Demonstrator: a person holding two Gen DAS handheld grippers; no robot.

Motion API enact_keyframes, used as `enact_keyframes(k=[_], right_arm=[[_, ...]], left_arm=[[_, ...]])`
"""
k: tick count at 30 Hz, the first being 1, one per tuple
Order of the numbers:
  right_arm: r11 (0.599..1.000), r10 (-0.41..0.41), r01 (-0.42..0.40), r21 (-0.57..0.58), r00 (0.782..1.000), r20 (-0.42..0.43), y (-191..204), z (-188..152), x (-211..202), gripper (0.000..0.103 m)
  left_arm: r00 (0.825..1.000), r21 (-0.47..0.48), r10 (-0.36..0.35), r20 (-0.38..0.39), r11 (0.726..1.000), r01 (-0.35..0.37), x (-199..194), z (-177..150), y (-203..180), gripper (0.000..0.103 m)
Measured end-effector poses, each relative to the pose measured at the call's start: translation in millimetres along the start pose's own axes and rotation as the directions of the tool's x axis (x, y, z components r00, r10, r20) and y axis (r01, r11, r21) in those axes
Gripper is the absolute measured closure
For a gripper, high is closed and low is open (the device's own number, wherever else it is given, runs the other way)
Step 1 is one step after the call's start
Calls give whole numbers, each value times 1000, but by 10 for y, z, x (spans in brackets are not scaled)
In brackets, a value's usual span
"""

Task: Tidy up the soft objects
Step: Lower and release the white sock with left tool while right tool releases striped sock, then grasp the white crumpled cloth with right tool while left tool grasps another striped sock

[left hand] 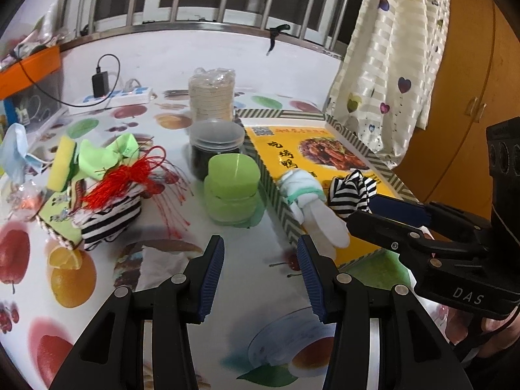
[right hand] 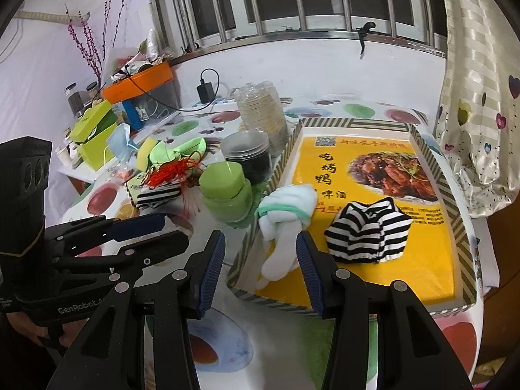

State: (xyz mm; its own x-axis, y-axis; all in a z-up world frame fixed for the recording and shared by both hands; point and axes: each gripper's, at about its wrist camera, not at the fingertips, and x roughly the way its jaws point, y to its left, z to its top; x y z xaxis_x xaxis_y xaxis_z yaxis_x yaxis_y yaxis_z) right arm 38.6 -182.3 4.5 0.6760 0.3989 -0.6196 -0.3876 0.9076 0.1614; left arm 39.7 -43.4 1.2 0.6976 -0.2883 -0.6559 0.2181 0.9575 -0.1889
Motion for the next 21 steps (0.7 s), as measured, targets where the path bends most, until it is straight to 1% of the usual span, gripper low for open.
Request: enact_keyframes(k=[12,21], right_arm=[[998,42,-44,-54,999,-31,229,40,137,56],[990,88,-95,-102,994,-68,453,78,294,56]], left_arm=[[998,-44,57,10,997,-57,-103,-44,203,57],[993,-105,121,-3,987,-120,-139,-72,463,57]])
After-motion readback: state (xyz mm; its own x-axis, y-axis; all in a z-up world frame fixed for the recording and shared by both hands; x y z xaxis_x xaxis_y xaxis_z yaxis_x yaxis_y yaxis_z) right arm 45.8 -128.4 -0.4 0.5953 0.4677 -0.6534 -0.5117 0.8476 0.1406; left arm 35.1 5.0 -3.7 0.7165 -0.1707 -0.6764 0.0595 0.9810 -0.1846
